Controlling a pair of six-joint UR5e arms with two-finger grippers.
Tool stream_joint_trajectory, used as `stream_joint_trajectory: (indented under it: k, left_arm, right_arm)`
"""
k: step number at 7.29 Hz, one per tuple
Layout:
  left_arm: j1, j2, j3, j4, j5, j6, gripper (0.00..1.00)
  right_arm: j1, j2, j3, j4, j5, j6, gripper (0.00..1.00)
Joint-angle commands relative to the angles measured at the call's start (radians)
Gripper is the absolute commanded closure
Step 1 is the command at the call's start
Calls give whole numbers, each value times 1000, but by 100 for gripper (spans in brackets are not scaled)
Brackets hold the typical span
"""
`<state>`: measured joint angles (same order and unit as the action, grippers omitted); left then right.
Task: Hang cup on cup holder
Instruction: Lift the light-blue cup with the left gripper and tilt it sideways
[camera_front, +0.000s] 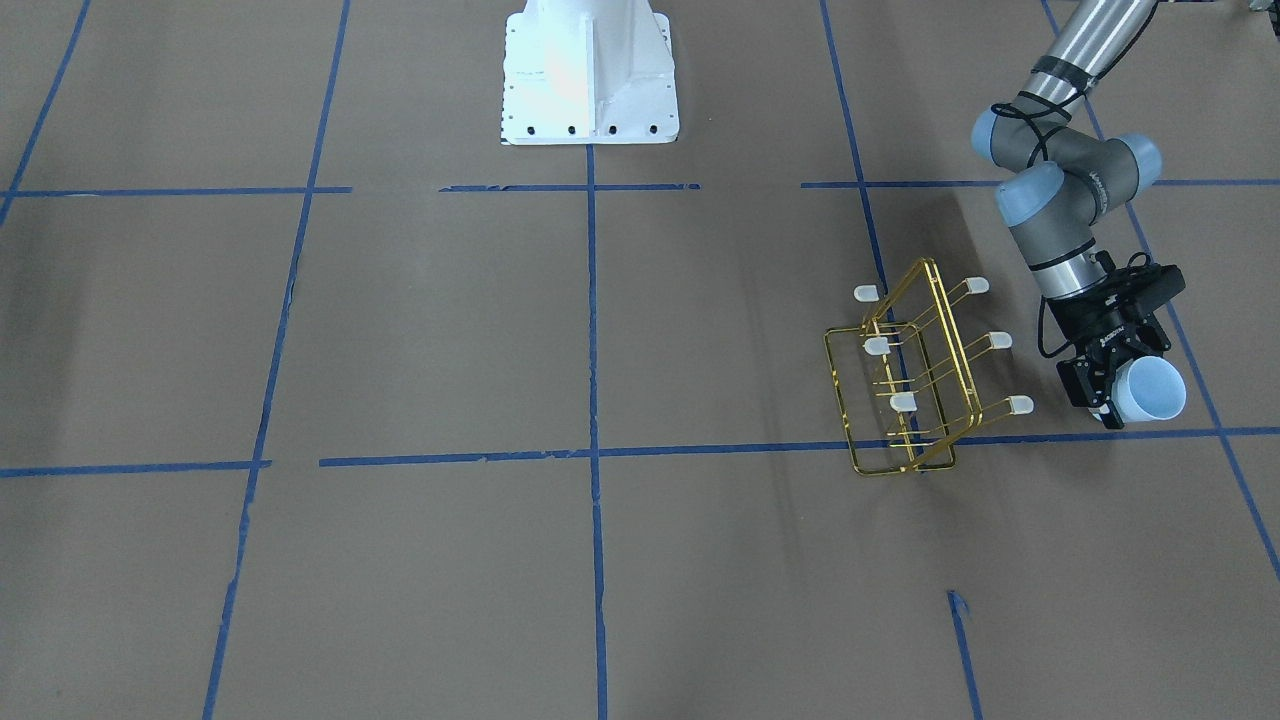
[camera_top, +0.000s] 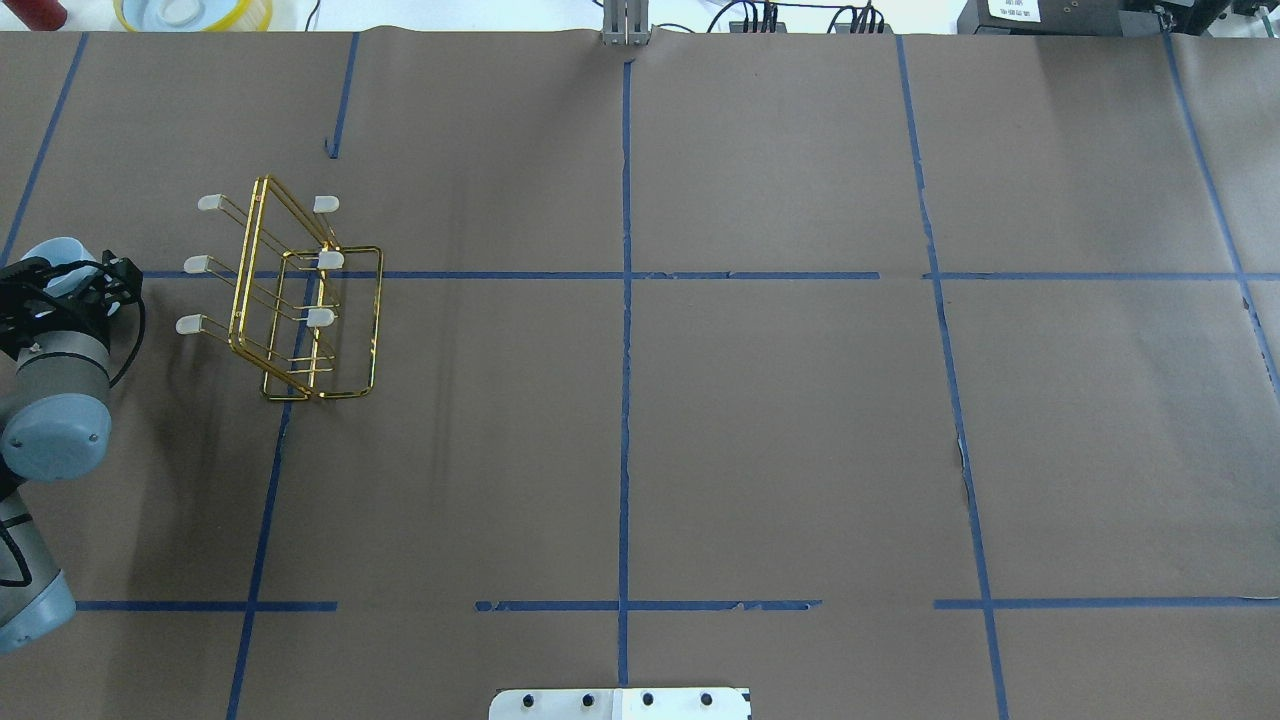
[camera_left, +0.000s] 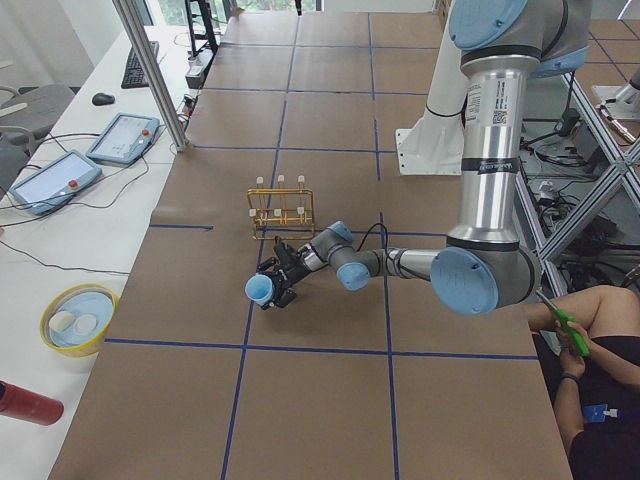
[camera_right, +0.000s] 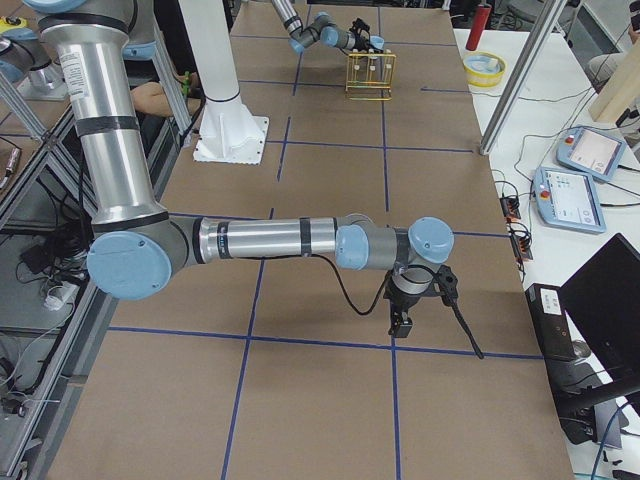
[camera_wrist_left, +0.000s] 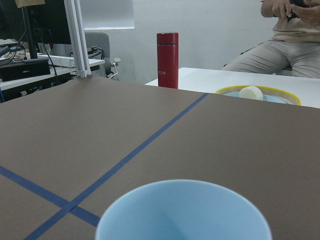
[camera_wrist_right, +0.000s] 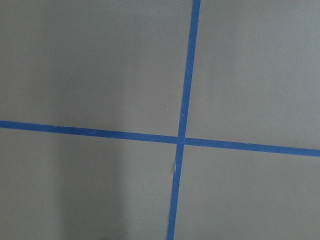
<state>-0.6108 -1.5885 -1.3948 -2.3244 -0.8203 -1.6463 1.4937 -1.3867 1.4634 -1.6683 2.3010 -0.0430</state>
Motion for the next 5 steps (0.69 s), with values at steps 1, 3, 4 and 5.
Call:
stream_joint_trajectory:
  k: [1,3,4,5]
  left_arm:
    - [14,-11,17,0,3,-1,6]
    - [20,-10,17,0,3,0,44]
    - [20,-2,14,0,3,5,80]
    - [20,5,5,0,3,5,100]
  right_arm:
    - [0,0,0,1,0,0,0]
    - [-1,0,0,1,0,0,0]
    - [0,0,0,-1,0,0,0]
    - [-1,0,0,1,0,0,0]
